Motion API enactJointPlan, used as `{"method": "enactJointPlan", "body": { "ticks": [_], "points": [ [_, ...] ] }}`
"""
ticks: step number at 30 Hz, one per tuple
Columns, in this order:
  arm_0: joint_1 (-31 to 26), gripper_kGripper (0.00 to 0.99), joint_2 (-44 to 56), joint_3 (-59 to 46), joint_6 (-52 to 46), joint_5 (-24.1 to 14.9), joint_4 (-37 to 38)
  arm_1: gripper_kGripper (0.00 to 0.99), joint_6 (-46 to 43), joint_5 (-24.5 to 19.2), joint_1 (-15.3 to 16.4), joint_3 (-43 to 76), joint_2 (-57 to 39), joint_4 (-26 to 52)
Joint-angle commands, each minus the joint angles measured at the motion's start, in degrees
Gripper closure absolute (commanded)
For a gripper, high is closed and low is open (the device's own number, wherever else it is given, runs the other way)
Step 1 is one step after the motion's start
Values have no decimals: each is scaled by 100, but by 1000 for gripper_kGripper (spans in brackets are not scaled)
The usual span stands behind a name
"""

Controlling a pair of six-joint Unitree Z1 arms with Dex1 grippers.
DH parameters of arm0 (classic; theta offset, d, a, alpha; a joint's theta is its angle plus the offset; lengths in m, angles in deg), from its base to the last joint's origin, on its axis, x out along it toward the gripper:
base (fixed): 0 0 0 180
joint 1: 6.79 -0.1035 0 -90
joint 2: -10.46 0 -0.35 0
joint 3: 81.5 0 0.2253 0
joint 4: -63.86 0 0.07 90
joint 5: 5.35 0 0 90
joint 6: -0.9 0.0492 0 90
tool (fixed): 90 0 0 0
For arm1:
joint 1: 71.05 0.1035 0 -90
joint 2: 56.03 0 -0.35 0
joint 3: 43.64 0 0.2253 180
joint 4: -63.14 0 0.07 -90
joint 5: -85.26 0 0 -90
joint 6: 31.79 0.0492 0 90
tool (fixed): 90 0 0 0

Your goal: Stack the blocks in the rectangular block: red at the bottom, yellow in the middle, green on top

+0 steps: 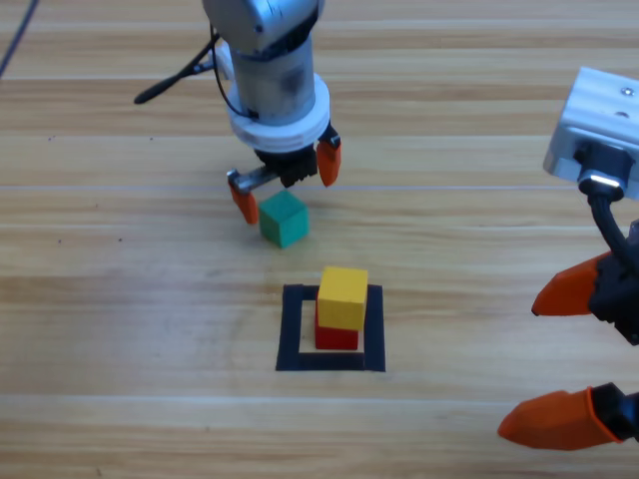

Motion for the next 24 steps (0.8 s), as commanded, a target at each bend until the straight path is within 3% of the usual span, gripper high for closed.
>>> {"method": "enactJointPlan", "body": {
  "ticks": [1,24],
  "points": [
    [10,17,-560,39,-79,-24,-34,2,-43,-28,76,150,-41,52],
    [-236,44,-902,329,-27,-7,-34,2,-61,-2,76,142,74,61]
  ]
}}
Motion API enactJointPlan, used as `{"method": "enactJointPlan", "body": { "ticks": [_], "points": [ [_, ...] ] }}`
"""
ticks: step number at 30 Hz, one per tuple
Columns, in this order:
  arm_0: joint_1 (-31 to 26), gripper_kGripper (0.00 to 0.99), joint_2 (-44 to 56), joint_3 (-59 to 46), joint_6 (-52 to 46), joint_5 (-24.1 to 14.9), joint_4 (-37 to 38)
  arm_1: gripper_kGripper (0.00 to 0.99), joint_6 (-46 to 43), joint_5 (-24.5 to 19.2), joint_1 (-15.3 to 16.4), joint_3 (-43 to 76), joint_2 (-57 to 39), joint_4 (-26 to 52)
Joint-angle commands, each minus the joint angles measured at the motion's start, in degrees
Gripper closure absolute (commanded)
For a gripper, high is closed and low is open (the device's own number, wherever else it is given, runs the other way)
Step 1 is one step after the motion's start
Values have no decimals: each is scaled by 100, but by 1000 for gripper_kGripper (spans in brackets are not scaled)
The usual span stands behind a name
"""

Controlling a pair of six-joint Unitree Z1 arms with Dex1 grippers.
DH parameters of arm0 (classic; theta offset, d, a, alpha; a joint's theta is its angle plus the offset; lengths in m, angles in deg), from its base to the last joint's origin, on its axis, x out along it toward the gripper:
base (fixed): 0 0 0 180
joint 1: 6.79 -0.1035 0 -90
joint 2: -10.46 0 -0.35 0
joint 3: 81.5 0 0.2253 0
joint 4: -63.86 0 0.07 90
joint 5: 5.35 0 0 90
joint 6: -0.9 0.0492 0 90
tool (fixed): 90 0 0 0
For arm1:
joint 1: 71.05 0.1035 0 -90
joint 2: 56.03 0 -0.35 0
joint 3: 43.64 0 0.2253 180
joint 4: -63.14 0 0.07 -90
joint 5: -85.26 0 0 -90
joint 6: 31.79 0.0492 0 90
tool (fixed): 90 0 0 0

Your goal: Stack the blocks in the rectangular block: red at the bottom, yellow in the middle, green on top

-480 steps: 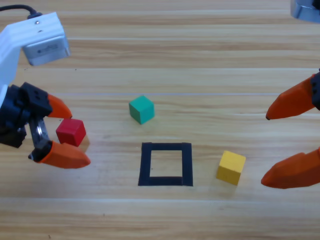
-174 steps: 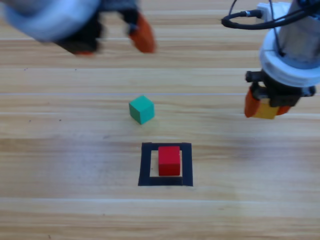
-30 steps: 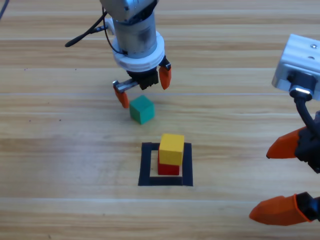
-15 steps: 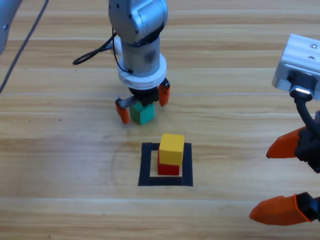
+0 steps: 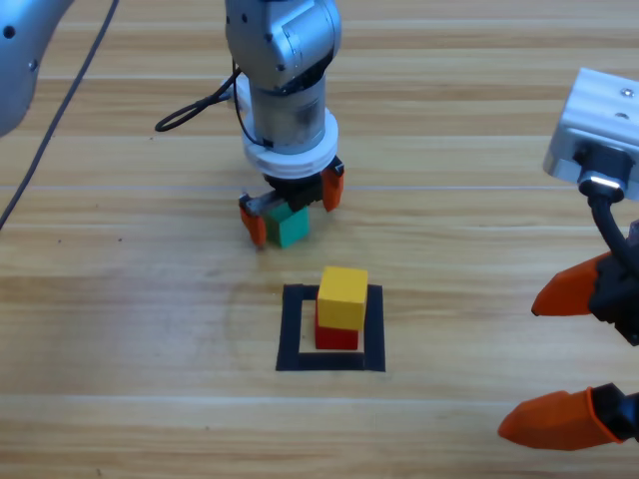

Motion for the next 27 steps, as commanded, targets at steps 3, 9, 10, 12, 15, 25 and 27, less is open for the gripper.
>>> {"method": "enactJointPlan", "body": {
  "ticks": [3,9,10,12,15,25,27],
  "points": [
    [-215,47,-349,39,33,-7,-30,2,-43,7,76,142,81,61],
    [-215,103,-428,39,42,2,-39,2,-43,16,76,133,107,70],
    [-215,131,-428,39,33,2,-39,2,-43,16,76,133,107,70],
    [-206,189,-419,39,25,19,-57,2,-43,7,76,142,107,70],
    [-197,228,-446,39,-54,46,-66,2,-43,7,76,142,107,70],
    [58,800,-261,356,473,-16,-575,2,-43,-11,76,159,54,70],
    [58,970,-173,470,868,-25,-760,2,-43,-20,76,159,54,70]
  ]
}}
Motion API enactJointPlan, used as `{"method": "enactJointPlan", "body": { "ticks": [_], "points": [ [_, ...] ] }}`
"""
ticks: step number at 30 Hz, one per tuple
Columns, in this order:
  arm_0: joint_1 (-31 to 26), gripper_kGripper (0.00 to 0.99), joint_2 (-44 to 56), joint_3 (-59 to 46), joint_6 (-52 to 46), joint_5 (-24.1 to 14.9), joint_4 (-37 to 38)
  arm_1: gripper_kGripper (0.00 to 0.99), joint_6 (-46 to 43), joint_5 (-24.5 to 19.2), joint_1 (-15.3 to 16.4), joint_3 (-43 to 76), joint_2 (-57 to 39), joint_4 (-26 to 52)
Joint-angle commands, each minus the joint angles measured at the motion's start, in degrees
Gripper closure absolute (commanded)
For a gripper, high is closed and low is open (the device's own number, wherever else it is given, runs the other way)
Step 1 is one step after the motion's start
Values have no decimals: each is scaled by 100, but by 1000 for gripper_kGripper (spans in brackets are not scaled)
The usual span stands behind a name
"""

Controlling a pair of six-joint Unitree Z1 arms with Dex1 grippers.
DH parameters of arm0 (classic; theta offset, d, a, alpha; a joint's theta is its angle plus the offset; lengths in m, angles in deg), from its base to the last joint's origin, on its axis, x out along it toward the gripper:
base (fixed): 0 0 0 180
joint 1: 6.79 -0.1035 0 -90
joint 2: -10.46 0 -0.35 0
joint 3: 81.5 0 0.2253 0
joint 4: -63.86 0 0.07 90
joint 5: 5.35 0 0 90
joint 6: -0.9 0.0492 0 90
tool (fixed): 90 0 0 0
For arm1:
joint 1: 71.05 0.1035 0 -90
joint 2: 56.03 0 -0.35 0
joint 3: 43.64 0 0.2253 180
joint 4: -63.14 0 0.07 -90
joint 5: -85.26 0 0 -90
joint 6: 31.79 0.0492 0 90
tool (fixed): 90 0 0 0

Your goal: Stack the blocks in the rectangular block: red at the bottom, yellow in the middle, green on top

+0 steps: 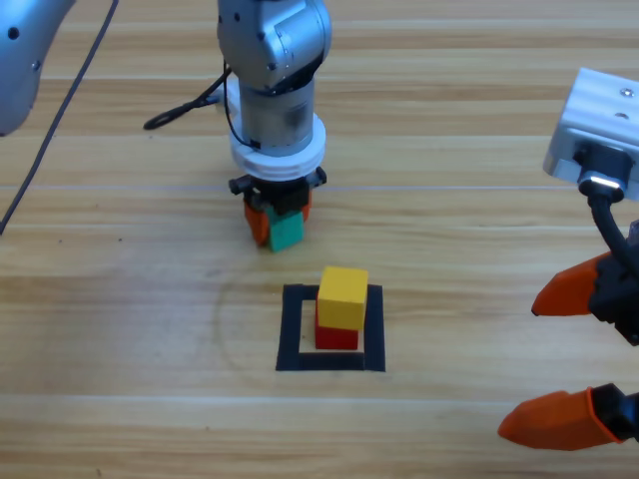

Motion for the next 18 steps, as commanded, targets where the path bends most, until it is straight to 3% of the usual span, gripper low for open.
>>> {"method": "enactJointPlan", "body": {
  "ticks": [1,6,18],
  "points": [
    [143,970,-117,454,972,-14,-404,2,-43,-11,76,159,53,70],
    [231,972,199,858,2396,92,-553,2,-43,-20,76,177,53,70],
    [521,990,1641,524,5121,250,-861,2,-8,-72,76,168,-70,70]
  ]
}}
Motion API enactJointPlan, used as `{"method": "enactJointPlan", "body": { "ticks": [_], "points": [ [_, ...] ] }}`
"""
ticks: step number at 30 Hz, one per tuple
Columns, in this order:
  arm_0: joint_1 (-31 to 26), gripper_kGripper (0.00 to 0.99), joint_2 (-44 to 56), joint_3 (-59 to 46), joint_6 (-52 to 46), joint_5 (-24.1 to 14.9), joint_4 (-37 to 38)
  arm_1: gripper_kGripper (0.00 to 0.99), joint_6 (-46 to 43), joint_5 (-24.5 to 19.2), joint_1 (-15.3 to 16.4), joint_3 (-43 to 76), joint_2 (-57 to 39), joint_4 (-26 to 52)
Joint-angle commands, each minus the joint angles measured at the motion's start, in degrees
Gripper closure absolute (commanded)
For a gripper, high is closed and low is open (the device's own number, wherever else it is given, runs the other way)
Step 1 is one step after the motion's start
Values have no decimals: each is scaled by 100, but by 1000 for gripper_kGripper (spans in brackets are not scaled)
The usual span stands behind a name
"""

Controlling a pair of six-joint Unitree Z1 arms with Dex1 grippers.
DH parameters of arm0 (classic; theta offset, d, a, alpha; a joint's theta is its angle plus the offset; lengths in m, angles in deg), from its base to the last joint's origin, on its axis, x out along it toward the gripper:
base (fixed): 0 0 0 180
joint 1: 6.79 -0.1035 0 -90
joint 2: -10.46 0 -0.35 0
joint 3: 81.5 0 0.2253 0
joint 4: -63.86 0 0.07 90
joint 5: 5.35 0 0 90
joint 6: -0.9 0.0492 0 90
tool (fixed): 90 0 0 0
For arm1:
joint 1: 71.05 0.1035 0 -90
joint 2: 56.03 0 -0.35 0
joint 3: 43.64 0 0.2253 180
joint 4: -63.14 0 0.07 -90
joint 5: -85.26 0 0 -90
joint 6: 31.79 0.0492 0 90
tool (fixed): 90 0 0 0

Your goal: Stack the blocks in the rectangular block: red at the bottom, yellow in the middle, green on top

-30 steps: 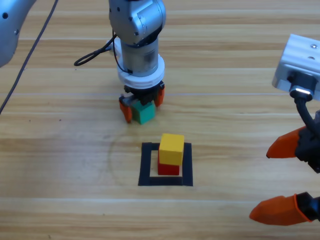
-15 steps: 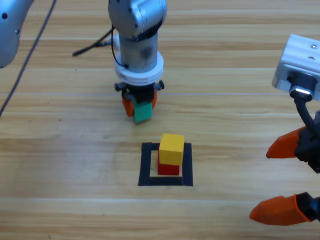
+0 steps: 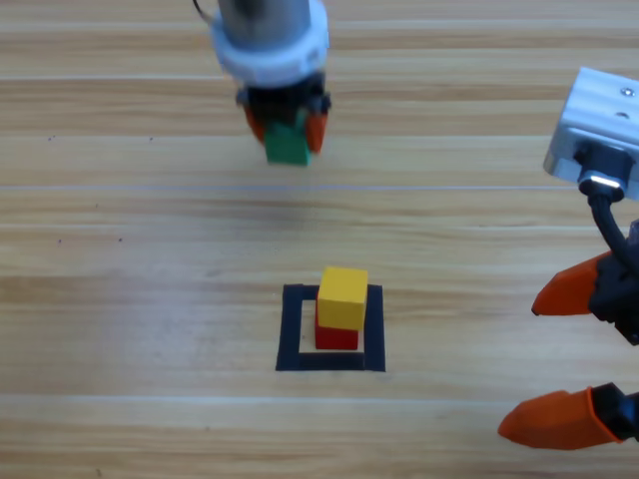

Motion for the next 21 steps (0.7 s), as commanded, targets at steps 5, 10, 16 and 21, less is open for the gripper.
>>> {"method": "enactJointPlan", "body": {
  "ticks": [5,10,16,21],
  "points": [
    [777,990,819,-661,1108,190,-55,2,-8,-30,76,229,-325,61],
    [1296,990,740,-705,1038,190,-55,2,-8,32,76,353,-676,61],
    [1489,990,617,-705,80,50,-55,2,-16,137,76,423,-834,61],
    [1489,990,661,-916,-1203,-143,-55,2,-25,181,76,423,-834,52]
  ]
}}
